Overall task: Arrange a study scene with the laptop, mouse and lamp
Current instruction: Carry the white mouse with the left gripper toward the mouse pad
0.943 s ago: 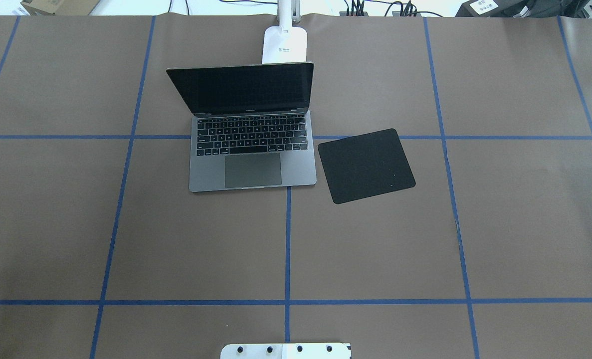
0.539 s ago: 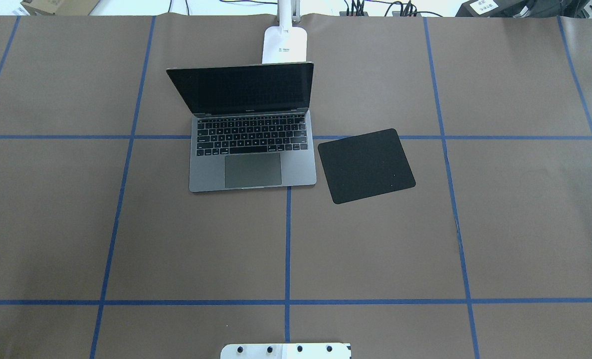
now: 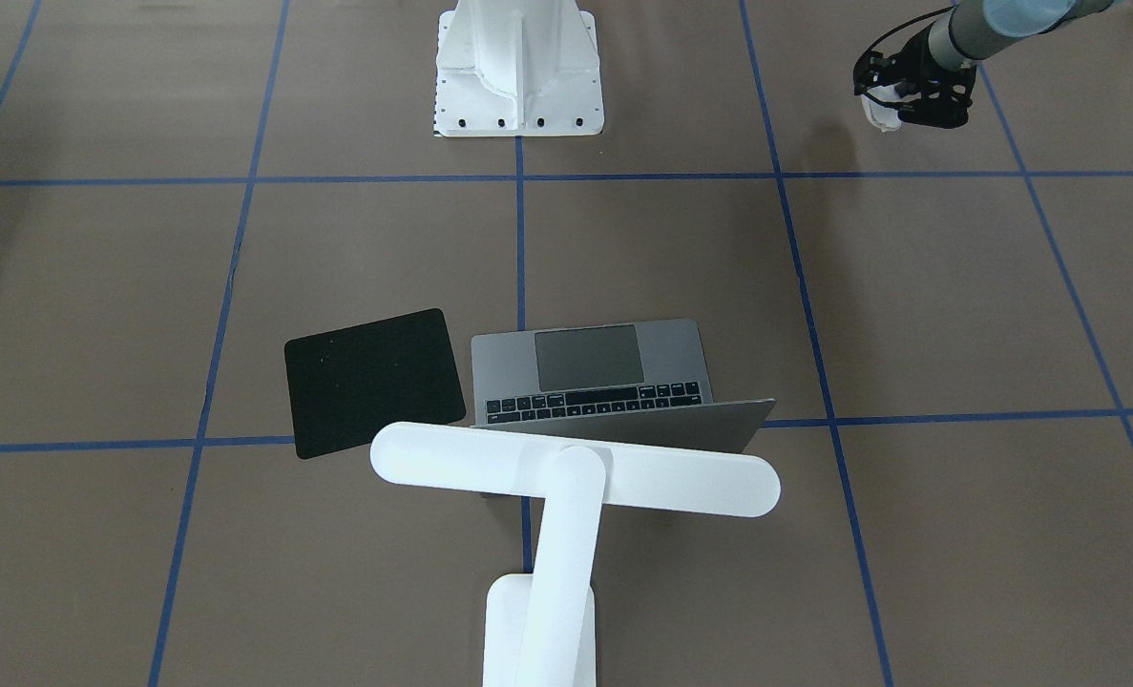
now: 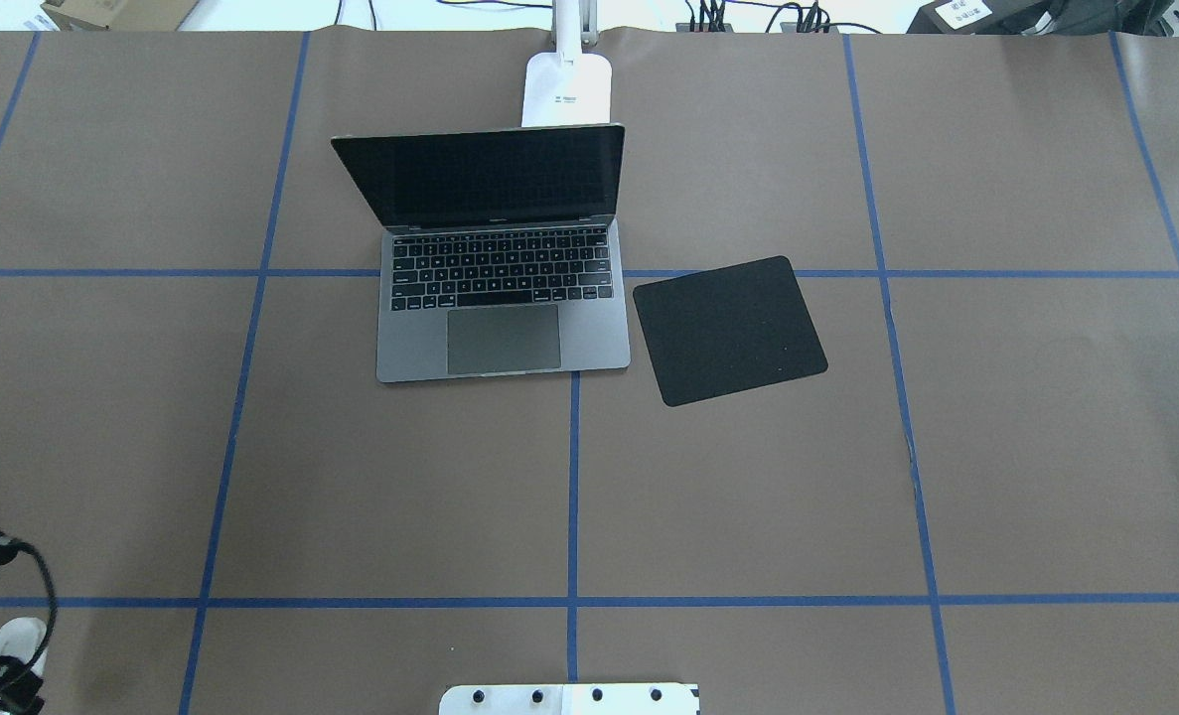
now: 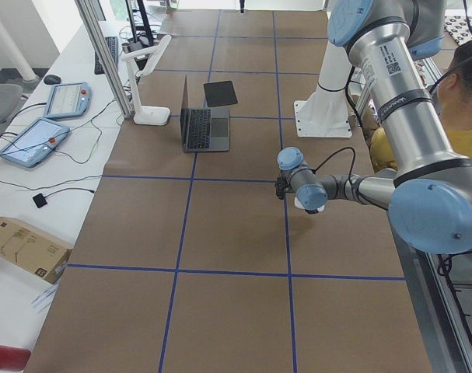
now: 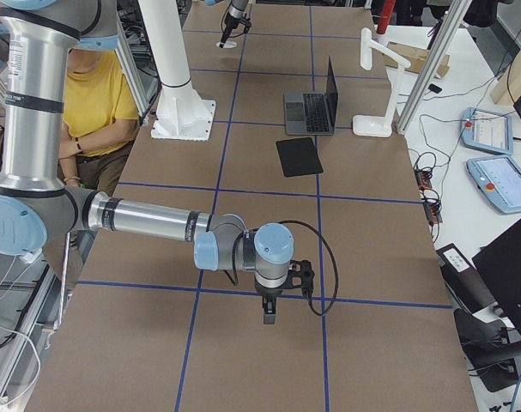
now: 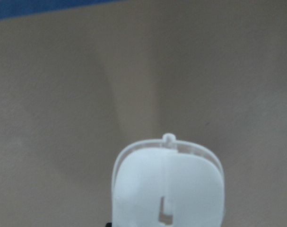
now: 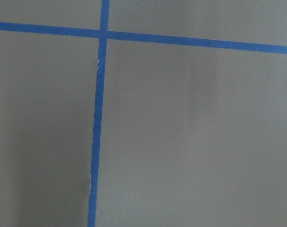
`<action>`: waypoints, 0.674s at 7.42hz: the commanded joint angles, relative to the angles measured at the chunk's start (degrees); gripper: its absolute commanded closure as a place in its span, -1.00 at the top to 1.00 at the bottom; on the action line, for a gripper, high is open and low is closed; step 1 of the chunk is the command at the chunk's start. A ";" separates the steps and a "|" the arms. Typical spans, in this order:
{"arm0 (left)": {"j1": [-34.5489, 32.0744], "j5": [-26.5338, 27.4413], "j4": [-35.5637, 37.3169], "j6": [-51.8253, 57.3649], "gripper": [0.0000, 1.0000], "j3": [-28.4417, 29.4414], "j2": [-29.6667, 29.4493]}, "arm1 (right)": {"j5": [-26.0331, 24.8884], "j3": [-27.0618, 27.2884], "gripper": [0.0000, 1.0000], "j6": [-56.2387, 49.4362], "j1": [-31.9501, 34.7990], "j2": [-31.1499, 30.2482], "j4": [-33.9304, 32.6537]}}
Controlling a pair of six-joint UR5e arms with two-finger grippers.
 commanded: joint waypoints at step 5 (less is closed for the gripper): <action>-10.35 0.39 38.95 0.02 -0.22 -0.88 -39.52 | 0.09 -0.39 1.00 0.53 0.00 -0.01 0.20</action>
